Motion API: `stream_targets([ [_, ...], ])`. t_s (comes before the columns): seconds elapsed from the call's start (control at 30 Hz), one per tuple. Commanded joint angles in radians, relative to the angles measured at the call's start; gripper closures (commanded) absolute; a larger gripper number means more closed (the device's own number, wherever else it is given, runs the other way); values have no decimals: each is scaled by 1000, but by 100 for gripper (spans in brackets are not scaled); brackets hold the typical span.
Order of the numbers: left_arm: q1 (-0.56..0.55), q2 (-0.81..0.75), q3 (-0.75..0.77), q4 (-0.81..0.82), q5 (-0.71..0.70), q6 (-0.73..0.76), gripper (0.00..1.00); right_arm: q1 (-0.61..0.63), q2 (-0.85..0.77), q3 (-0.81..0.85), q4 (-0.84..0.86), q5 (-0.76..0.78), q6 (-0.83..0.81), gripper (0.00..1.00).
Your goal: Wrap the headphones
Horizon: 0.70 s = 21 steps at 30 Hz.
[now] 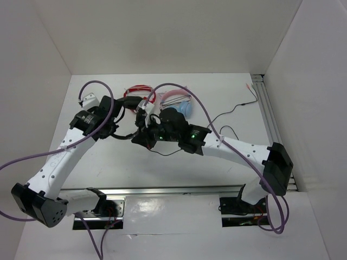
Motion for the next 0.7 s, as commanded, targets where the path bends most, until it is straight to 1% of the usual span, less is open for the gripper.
stream_targets([
  [0.0, 21, -7, -21, 39, -37, 62, 100, -9, -11, 96, 17, -68, 7, 100],
  [0.13, 32, 2, -35, 71, -16, 108, 100, -18, -11, 118, -3, -87, 7, 100],
  [0.17, 32, 2, -35, 71, -16, 117, 100, -18, 2, 150, -12, -103, -3, 100],
  [0.27, 55, 25, -25, 60, -16, 117, 100, -18, 58, 237, -96, -218, -26, 100],
  [0.3, 70, 36, -24, 60, -16, 108, 100, -18, 92, 259, -156, -289, -52, 100],
  [0.33, 102, 36, -14, 60, -5, 108, 100, -18, 106, 279, -194, -312, -69, 100],
  [0.5, 151, 66, 15, 60, -5, 167, 100, -27, 169, 374, -452, -409, -192, 100],
  [0.57, 151, 66, 5, 86, -5, 218, 100, -56, 178, 386, -495, -438, -214, 100],
  [0.67, 151, 53, -44, 163, 50, 302, 100, -84, 189, 386, -543, -522, -240, 100],
])
